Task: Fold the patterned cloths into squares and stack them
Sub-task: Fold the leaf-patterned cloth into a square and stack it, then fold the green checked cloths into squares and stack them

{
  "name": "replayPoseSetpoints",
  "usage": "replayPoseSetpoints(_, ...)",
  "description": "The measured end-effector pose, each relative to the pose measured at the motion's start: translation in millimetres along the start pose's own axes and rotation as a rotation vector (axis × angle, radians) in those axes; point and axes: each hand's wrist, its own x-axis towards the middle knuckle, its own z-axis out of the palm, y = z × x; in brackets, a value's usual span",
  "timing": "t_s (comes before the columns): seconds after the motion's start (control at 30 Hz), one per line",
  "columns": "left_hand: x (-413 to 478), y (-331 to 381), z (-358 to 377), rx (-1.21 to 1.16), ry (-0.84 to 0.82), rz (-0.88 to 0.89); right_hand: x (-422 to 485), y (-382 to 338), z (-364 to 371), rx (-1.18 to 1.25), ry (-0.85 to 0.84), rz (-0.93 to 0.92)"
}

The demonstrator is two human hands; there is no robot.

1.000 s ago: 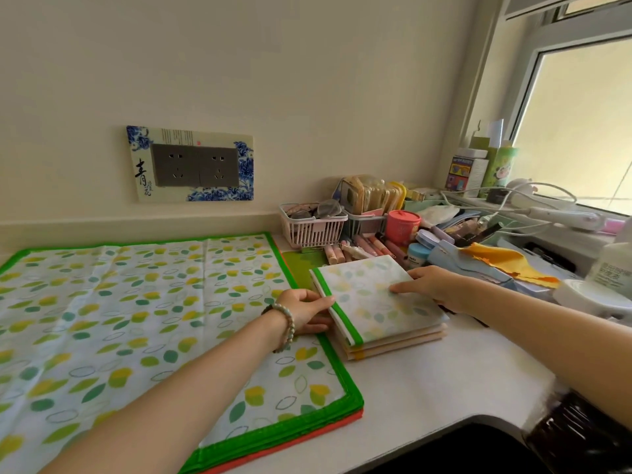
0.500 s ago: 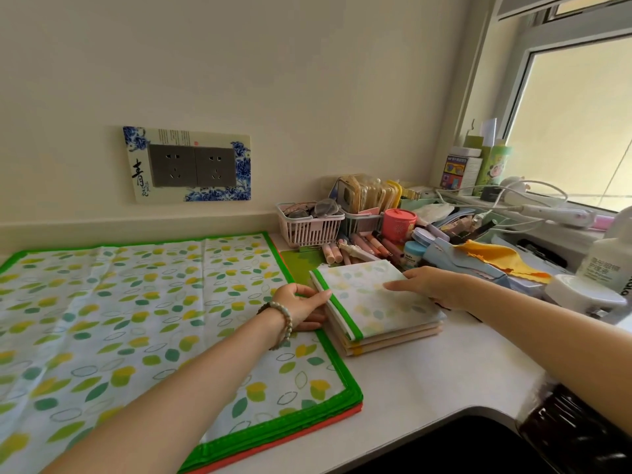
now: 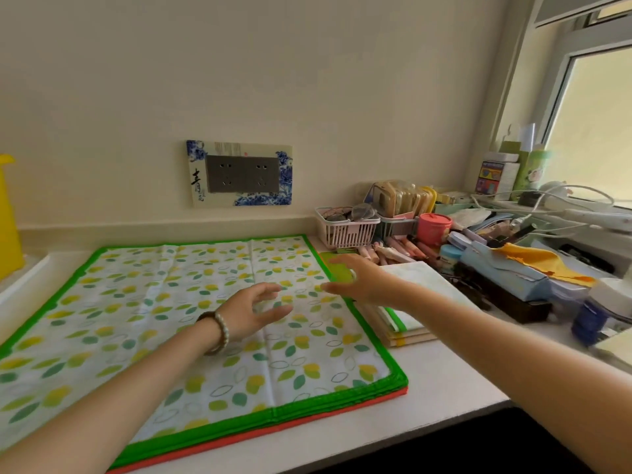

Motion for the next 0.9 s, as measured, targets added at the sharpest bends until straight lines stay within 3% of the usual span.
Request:
replayPoseSetpoints(0.33,-104,-61,-73,0.583,-0.199,-0.103,-33,-67,99,0.063,-0.287,-0.235)
replayPoseSetpoints(0.47,-140,-69,-89,0.62,-0.275,-0.105,-54,-78,101,0.075,-0.387,-0.329)
replayPoseSetpoints(0.67,-168,-75,-94,0.66,-0.337,-0.096,-66,-78,101,0.01,-0.405,-0.37)
replayPoseSetpoints(0.9,-172,-65,-99,0.497,-0.322,-0.12,-64,-79,96,0.042,-0.455,-0.366)
